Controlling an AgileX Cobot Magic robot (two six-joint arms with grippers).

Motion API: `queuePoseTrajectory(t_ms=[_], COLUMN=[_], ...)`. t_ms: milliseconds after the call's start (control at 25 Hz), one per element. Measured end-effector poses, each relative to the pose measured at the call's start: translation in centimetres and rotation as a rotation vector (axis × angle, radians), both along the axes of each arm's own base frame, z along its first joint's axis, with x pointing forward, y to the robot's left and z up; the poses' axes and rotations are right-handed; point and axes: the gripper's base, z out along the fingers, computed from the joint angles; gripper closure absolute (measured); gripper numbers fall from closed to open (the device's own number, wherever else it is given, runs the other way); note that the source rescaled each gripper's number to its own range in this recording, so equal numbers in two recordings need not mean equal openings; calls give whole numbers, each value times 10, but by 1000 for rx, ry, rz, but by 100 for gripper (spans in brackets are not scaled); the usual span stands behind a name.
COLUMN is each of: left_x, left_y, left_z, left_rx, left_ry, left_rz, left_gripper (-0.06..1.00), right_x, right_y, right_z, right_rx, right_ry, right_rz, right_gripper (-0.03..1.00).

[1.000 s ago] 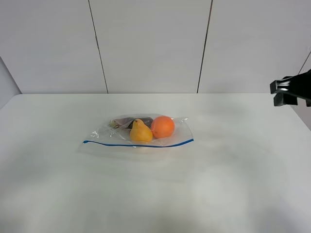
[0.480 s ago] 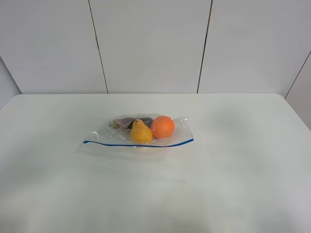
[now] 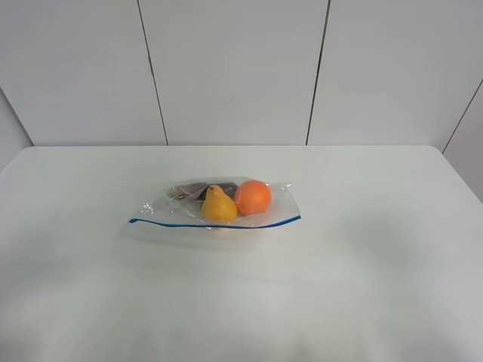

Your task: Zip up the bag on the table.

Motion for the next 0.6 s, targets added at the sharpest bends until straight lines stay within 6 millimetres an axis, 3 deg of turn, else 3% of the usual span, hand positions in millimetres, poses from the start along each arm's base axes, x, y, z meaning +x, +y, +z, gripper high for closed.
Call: queuePoseTrajectory(t_ms=[240,600], left_x=[0,0], left_y=[0,0], left_z=[0,0], left_rx=[0,0], left_ry=[-1,-2], left_rz=[0,0], left_gripper=[19,19], right_x=[-9,-7], right_y=[1,1], right_z=[-19,-26], right_rx=[-7,-31], right_ry=[75,101], right_rz=[14,25], right_gripper=[-3,-3])
